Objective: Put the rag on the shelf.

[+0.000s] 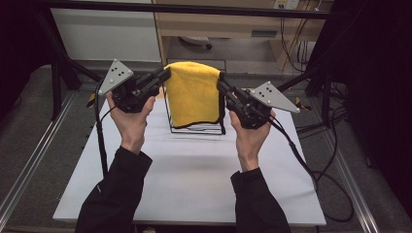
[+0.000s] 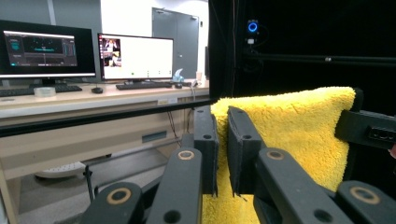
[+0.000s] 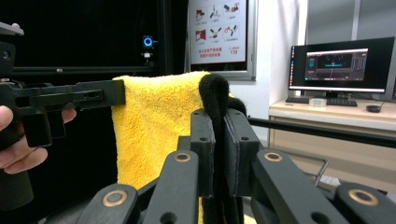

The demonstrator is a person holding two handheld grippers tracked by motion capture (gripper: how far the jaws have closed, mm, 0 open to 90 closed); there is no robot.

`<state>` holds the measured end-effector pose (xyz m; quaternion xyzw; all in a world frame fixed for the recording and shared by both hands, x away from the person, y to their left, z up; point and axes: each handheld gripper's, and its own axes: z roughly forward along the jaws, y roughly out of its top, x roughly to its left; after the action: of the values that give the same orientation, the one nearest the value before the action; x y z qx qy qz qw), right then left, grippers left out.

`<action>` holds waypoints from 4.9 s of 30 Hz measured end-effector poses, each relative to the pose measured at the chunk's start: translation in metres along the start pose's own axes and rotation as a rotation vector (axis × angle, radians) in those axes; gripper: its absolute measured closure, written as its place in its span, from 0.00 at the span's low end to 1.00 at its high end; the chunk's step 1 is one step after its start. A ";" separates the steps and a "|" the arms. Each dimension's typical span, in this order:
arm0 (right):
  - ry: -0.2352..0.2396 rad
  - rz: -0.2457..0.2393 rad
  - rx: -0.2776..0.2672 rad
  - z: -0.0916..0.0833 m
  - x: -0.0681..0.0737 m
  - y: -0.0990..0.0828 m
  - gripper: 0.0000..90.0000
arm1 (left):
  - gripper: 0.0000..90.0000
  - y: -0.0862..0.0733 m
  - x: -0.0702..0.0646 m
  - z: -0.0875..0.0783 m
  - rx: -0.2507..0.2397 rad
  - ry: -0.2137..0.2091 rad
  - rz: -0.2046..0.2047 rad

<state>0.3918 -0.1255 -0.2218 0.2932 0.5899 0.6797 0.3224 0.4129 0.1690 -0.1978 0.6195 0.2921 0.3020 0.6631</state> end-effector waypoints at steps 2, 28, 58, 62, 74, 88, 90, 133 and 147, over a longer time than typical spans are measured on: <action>-0.001 -0.007 -0.007 0.002 0.000 0.006 0.93 | 0.92 0.006 0.000 0.001 -0.008 0.003 0.005; -0.024 -0.051 -0.071 0.031 -0.008 0.057 0.93 | 0.92 0.058 0.012 0.020 -0.072 0.043 0.043; -0.051 -0.064 -0.080 0.085 -0.035 0.084 0.93 | 0.92 0.085 0.048 0.063 -0.072 0.087 0.046; -0.053 -0.063 -0.072 0.091 -0.040 0.082 0.93 | 0.92 0.083 0.053 0.070 -0.062 0.094 0.041; -0.052 -0.070 -0.085 0.114 -0.052 0.082 0.93 | 0.92 0.086 0.068 0.081 -0.060 0.109 0.047; -0.046 -0.053 -0.023 0.120 -0.063 0.048 0.93 | 0.92 0.054 0.075 0.084 0.003 0.090 0.083; -0.044 -0.049 -0.014 0.118 -0.064 0.042 0.93 | 0.92 0.048 0.075 0.084 0.012 0.079 0.083; 0.019 -0.107 0.061 0.061 -0.050 -0.016 0.92 | 0.92 -0.014 0.045 0.038 0.094 -0.060 0.133; 0.046 -0.096 0.147 0.046 -0.046 -0.028 0.90 | 0.91 -0.031 0.036 0.024 0.187 -0.083 0.110</action>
<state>0.4588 -0.1306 -0.2443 0.2718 0.6589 0.6250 0.3183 0.4560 0.1791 -0.2278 0.7057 0.2567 0.2836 0.5963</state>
